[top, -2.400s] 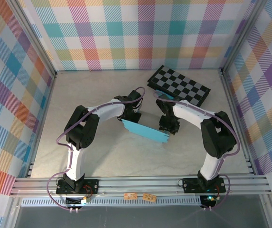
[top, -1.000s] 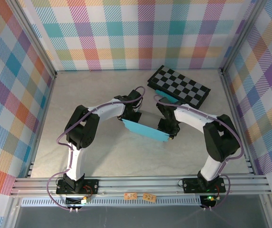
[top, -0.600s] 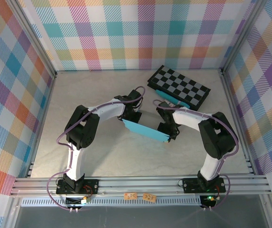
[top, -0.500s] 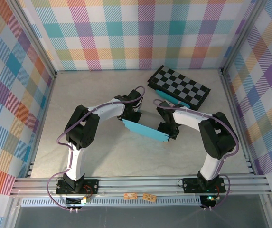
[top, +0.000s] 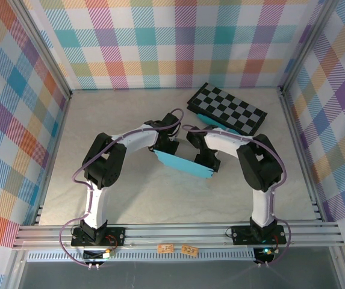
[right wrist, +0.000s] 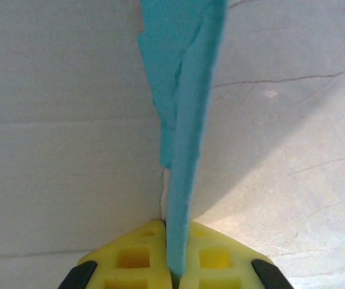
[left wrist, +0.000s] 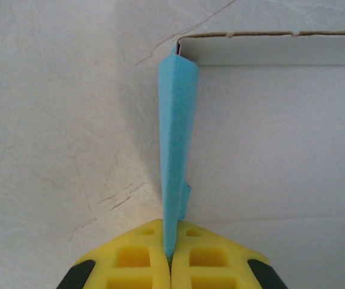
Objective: Fold the paper box
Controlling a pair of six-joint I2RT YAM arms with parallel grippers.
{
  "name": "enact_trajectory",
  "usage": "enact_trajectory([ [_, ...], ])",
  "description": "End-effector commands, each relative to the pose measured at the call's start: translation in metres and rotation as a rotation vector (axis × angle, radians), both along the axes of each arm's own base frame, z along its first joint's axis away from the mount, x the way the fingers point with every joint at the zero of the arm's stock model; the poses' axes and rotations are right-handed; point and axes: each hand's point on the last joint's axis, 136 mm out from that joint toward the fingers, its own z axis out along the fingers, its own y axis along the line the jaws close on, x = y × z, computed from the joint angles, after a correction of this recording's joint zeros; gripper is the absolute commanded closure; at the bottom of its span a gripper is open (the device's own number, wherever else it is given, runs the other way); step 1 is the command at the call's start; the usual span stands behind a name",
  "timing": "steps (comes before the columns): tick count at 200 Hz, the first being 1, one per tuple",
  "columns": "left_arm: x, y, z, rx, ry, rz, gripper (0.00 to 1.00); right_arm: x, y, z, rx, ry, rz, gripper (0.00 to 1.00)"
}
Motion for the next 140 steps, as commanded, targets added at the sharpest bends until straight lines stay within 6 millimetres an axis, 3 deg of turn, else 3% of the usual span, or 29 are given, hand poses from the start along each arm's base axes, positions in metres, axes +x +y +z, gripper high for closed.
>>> enact_trajectory([
  [1, 0.006, 0.001, -0.002, 0.009, -0.001, 0.020, 1.00, -0.005, -0.003, -0.017, -0.082, 0.035, 0.000, 1.00],
  [29, 0.006, 0.001, -0.002, 0.009, -0.002, 0.017, 1.00, -0.003, 0.005, -0.016, -0.065, 0.036, 0.002, 1.00],
  [58, 0.006, 0.002, -0.001, 0.014, -0.001, 0.008, 1.00, 0.005, 0.015, 0.003, 0.037, -0.017, 0.014, 1.00],
  [74, 0.005, 0.003, -0.001, 0.016, 0.001, 0.006, 1.00, 0.015, 0.020, 0.025, 0.120, -0.076, 0.026, 0.73],
  [87, 0.005, 0.003, -0.001, 0.018, -0.001, 0.002, 1.00, 0.022, 0.019, 0.041, 0.161, -0.108, 0.034, 0.58],
  [112, 0.005, 0.003, -0.001, 0.020, -0.002, -0.002, 1.00, 0.036, 0.010, 0.062, 0.232, -0.149, 0.023, 0.44],
  [140, 0.006, 0.003, 0.000, 0.020, -0.003, -0.001, 1.00, 0.048, -0.009, 0.064, 0.253, -0.153, 0.021, 0.36],
])
